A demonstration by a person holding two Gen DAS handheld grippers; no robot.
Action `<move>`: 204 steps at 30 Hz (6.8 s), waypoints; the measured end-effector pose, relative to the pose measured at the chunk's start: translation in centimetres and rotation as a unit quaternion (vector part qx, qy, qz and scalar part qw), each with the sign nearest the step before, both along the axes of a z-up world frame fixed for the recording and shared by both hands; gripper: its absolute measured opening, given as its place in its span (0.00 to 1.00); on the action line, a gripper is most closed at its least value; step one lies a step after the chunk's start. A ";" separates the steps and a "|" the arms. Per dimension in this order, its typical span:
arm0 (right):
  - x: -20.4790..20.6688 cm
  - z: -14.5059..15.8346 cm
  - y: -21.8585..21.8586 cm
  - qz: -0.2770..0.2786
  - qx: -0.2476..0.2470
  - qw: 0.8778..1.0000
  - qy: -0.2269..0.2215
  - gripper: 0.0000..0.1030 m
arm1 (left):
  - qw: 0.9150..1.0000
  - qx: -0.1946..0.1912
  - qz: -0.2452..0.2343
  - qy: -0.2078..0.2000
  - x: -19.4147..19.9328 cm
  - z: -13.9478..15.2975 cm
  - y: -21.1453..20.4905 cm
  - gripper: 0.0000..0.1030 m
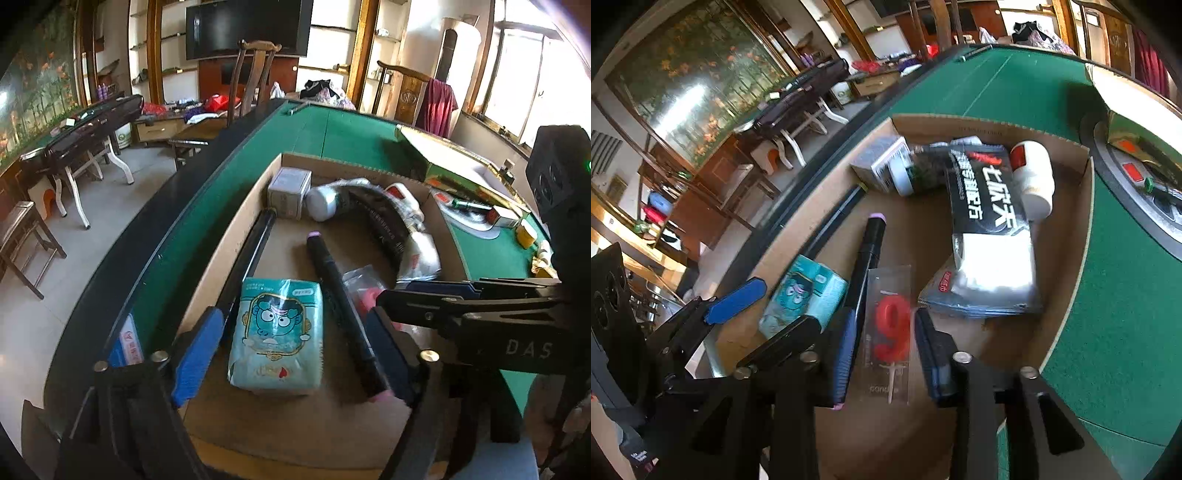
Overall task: Organize objects
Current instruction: 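Carry the blue pouch and candle package into the cardboard box and release both, then move both grippers back over the remaining items on the table, then grasp the white printed box with the left gripper, then grasp the yellow snack pouch with the right gripper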
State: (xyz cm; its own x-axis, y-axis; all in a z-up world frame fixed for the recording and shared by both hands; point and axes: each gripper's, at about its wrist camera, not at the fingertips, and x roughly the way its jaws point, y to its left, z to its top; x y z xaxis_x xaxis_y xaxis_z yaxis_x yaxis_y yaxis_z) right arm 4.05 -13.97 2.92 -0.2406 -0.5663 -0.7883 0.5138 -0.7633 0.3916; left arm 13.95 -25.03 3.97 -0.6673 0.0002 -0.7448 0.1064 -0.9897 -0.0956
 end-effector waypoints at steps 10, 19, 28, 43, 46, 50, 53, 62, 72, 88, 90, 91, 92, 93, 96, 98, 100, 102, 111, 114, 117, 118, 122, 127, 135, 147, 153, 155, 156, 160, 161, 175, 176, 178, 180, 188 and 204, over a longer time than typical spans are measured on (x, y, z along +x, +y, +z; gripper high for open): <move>2.6 3.0 4.7 -0.021 -0.039 0.998 0.041 0.78 | 1.000 0.006 0.002 0.014 1.8 3.4 2.4 0.84; 3.8 4.2 12.1 -0.089 -0.056 0.992 0.068 0.84 | 0.995 -0.069 -0.049 0.046 2.1 5.9 9.1 0.87; 2.3 4.2 19.3 -0.159 -0.072 0.983 0.065 0.85 | 0.987 -0.125 -0.097 0.028 1.3 5.1 14.8 0.87; 0.9 3.4 26.1 -0.228 -0.075 0.969 0.063 0.88 | 0.977 -0.161 -0.139 0.000 -0.1 3.2 19.1 0.87; 0.5 3.1 27.4 -0.242 -0.074 0.966 0.059 0.88 | 0.977 -0.158 -0.143 -0.007 -0.5 2.8 19.4 0.87; -0.1 2.7 28.7 -0.258 -0.072 0.962 0.054 0.88 | 0.976 -0.160 -0.147 -0.017 -1.0 2.1 19.8 0.87; -0.4 2.6 29.9 -0.270 -0.072 0.959 0.054 0.88 | 0.975 -0.163 -0.150 -0.025 -1.3 1.5 20.2 0.87; -2.1 3.3 33.4 -0.306 -0.078 0.947 0.060 0.88 | 0.973 -0.167 -0.148 -0.053 -3.1 0.0 21.2 0.87; -5.2 7.4 36.6 -0.347 -0.063 0.928 0.122 0.90 | 0.957 -0.157 -0.240 -0.056 -3.3 -1.3 28.7 0.87; -6.9 5.0 40.1 -0.383 -0.050 0.916 0.110 0.91 | 0.954 -0.102 -0.270 -0.080 -6.1 -2.6 31.5 0.87; -6.9 4.8 40.1 -0.383 -0.051 0.916 0.105 0.91 | 0.954 -0.097 -0.271 -0.083 -6.3 -2.8 31.5 0.87; -6.9 4.7 40.1 -0.382 -0.052 0.917 0.102 0.91 | 0.954 -0.093 -0.271 -0.086 -6.5 -2.9 31.5 0.87; -6.9 4.6 40.1 -0.382 -0.052 0.917 0.100 0.91 | 0.954 -0.091 -0.271 -0.089 -6.6 -3.0 31.4 0.87; -7.0 4.5 40.2 -0.382 -0.052 0.918 0.098 0.91 | 0.955 -0.088 -0.270 -0.092 -6.8 -3.2 31.4 0.87; -7.1 4.3 40.3 -0.382 -0.053 0.918 0.093 0.91 | 0.955 -0.080 -0.268 -0.097 -7.0 -3.3 31.2 0.87; -7.1 4.2 40.4 -0.384 -0.055 0.917 0.090 0.91 | 0.956 -0.078 -0.267 -0.096 -7.0 -3.2 31.2 0.87; -7.0 4.3 40.5 -0.385 -0.056 0.917 0.089 0.91 | 0.956 -0.078 -0.267 -0.094 -6.9 -3.1 31.2 0.87; -6.9 4.3 40.5 -0.385 -0.058 0.917 0.089 0.91 | 0.956 -0.078 -0.267 -0.091 -6.8 -3.0 31.2 0.87; -6.8 4.4 40.8 -0.392 -0.058 0.914 0.090 0.91 | 0.961 -0.104 -0.252 -0.035 -10.2 0.8 29.2 0.87; -6.7 4.6 41.3 -0.399 -0.064 0.910 0.090 0.91 | 0.968 -0.097 -0.231 -0.016 -14.7 2.1 28.1 0.87; -6.6 4.9 42.0 -0.408 -0.070 0.906 0.091 0.91 | 0.965 -0.047 -0.258 -0.011 -18.0 2.3 28.1 0.87; -6.6 5.0 42.2 -0.411 -0.072 0.904 0.089 0.91 | 0.963 -0.037 -0.266 -0.014 -19.1 2.0 28.3 0.87; -6.8 4.6 42.9 -0.421 -0.085 0.900 0.075 0.91 | 0.957 -0.036 -0.286 -0.020 -21.5 0.7 30.3 0.87; -7.1 4.3 42.8 -0.420 -0.083 0.901 0.066 0.91 | 0.934 -0.094 -0.344 -0.022 -23.3 -0.8 34.4 0.87; -7.5 3.5 42.9 -0.424 -0.080 0.901 0.048 0.92 | 0.925 -0.128 -0.357 -0.034 -24.4 -2.8 37.5 0.47; -7.7 2.8 43.2 -0.427 -0.091 0.899 0.028 0.92 | 0.919 -0.090 -0.379 -0.066 -21.0 -2.9 37.0 0.25; -7.8 2.6 42.8 -0.423 -0.083 0.902 0.029 0.92 | 0.926 -0.100 -0.358 -0.059 -21.4 -3.7 38.5 0.26; -7.7 2.6 42.8 -0.422 -0.082 0.902 0.030 0.92 | 0.929 -0.087 -0.354 -0.057 -21.0 -3.6 38.0 0.25; -7.7 2.5 42.7 -0.421 -0.081 0.903 0.030 0.92 | 0.932 -0.079 -0.350 -0.053 -20.7 -3.3 37.6 0.25; -7.8 2.5 42.3 -0.415 -0.077 0.906 0.032 0.92 | 0.944 -0.037 -0.326 -0.031 -18.4 -1.1 34.2 0.25; -7.8 2.5 42.2 -0.413 -0.075 0.907 0.034 0.92 | 0.947 -0.031 -0.320 -0.023 -17.4 -0.5 33.2 0.25; -6.2 4.4 36.5 -0.328 -0.017 0.935 0.136 0.93 | 0.973 0.055 -0.222 0.021 -5.2 2.4 20.5 0.25; -6.2 4.5 35.6 -0.319 -0.001 0.937 0.141 0.92 | 0.974 0.061 -0.216 0.018 -4.6 2.4 19.7 0.25; -5.8 4.8 34.2 -0.308 0.033 0.940 0.145 0.92 | 0.975 0.064 -0.213 0.019 -4.0 2.6 18.9 0.26; -5.0 5.2 33.8 -0.294 0.034 0.944 0.144 0.92 | 0.974 0.059 -0.215 0.027 -3.2 2.9 18.3 0.26; -2.7 3.5 33.3 -0.259 0.114 0.954 0.103 0.92 | 0.971 0.084 -0.221 0.024 -2.4 2.0 17.8 0.26; -2.0 0.7 29.8 -0.224 0.112 0.966 0.060 0.91 | 0.972 0.081 -0.221 0.020 -1.4 1.9 18.0 0.26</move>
State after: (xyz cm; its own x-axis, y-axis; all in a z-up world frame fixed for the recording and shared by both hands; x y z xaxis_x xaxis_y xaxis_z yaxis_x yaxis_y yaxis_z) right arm 2.09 15.85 3.59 -0.5201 -0.2012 -0.8301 0.1428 -0.9787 0.1478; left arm 12.53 -7.07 5.83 -0.6034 0.4092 -0.6844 -0.3332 -0.9092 -0.2497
